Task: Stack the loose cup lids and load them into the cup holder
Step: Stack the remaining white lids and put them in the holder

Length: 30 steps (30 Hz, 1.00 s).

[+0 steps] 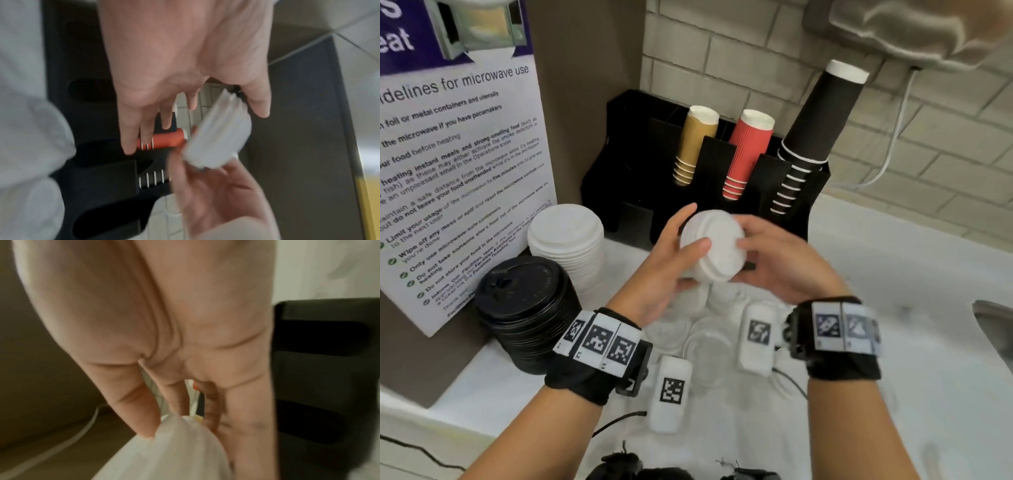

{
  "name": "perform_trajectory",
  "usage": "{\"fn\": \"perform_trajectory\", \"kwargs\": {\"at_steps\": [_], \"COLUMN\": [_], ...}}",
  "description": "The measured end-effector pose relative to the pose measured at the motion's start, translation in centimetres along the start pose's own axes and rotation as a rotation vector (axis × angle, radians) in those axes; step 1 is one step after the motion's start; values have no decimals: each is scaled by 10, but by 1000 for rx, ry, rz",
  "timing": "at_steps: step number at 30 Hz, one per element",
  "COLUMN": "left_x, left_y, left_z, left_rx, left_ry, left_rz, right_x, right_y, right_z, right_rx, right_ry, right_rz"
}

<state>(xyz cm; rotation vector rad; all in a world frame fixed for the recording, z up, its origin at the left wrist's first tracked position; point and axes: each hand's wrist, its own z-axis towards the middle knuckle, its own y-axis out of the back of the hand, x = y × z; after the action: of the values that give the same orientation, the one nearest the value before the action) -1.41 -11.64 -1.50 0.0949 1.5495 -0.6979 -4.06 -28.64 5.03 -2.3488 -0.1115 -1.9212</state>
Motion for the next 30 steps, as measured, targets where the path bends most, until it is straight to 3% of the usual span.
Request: {"fn": "perform_trajectory", "kwargs": {"at_steps": [2, 4, 8, 12, 18, 27, 30], "left_x": [3, 7, 13, 12, 10, 14, 10], "left_y": [-1, -1, 0, -2, -1, 1, 8], "left_z": [1, 0, -2, -5, -7, -6, -4], "left_rx": [29, 4, -46, -31, -71, -22, -186], "left_ry": [23, 39, 65, 55, 116, 94, 42], "left_rz": [-119, -153, -151, -83, -220, -128, -100], "right_x": [-18, -32, -47, -53, -53, -57, -56], "right_y": [-12, -17, -15, -25, -28, -29, -19], "right_z": [2, 2, -5, -8, -7, -5, 10], "right_rx": [31, -27, -41, -67, -124, -109, -217], "right_ry": [1, 27, 227, 306, 343, 388, 346], "right_rz": [-15, -42, -410, -483, -475, -452, -362]}}
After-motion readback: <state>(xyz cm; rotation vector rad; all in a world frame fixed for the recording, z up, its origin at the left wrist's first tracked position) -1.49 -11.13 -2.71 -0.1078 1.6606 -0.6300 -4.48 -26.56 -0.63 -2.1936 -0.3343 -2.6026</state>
